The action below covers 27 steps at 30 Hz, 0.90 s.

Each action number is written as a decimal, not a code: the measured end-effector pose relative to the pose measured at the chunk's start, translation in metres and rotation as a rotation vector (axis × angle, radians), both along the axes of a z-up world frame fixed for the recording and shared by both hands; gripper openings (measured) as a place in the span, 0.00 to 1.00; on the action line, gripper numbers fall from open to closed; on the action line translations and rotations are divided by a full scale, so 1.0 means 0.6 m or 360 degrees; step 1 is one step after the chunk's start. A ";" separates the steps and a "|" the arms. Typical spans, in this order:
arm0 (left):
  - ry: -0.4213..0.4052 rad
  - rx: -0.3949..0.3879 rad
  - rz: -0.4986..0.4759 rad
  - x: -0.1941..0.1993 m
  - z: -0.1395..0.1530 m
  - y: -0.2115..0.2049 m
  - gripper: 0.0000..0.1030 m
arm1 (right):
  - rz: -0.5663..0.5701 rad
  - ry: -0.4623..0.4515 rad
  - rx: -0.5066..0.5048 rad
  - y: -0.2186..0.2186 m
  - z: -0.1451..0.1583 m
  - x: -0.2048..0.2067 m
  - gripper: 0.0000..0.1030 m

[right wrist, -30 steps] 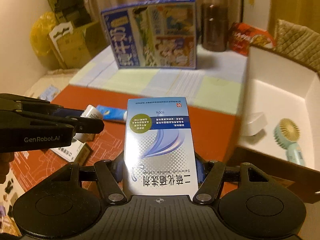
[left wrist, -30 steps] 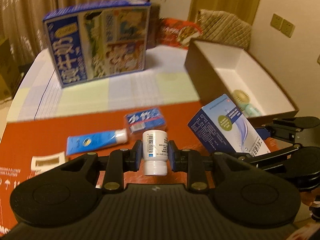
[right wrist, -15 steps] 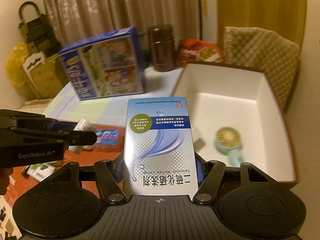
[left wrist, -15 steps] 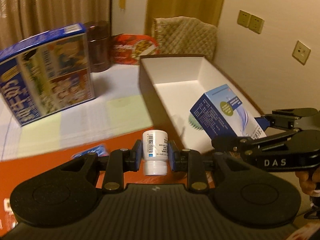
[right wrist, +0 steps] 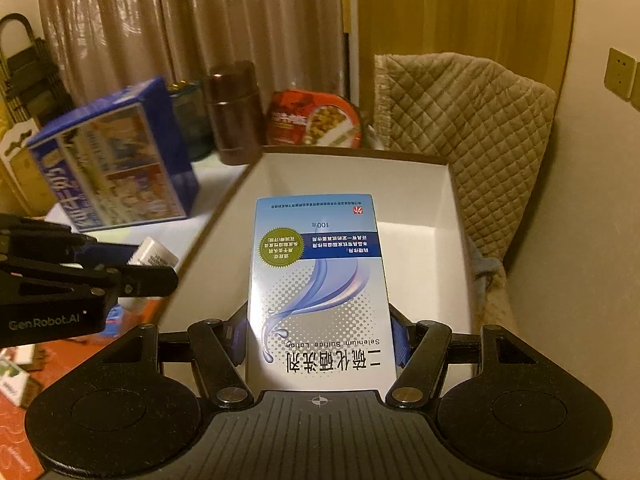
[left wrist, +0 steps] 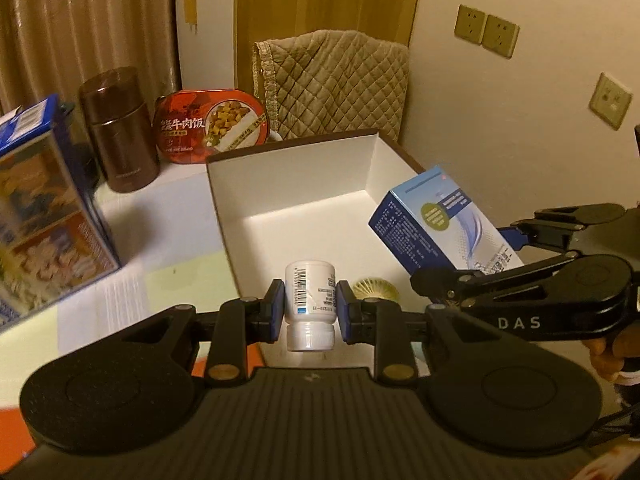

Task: Organize rigid objects
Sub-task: 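Lift pill bottle and medicine box and carry them toward the open box, then open the left tool to drop the pill bottle while the right tool releases the medicine box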

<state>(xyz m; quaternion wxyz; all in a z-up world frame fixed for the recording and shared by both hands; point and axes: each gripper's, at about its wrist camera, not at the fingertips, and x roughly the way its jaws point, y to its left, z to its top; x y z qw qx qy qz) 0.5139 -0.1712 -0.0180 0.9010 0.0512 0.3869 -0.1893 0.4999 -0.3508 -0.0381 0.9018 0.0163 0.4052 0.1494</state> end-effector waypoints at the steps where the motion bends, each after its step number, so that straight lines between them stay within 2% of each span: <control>1: 0.0003 0.0013 -0.0003 0.012 -0.004 -0.006 0.22 | -0.0002 0.0010 -0.0006 -0.005 -0.005 0.012 0.60; 12: 0.0055 0.0105 -0.0004 0.128 -0.046 -0.053 0.22 | -0.0030 0.0137 -0.0080 -0.026 -0.072 0.127 0.60; 22: 0.0092 0.0185 0.0006 0.185 -0.079 -0.075 0.22 | -0.0021 0.0131 -0.0157 -0.016 -0.088 0.177 0.60; 27: 0.0113 0.0186 -0.0007 0.206 -0.093 -0.079 0.23 | -0.0009 0.0124 -0.0188 -0.012 -0.095 0.195 0.60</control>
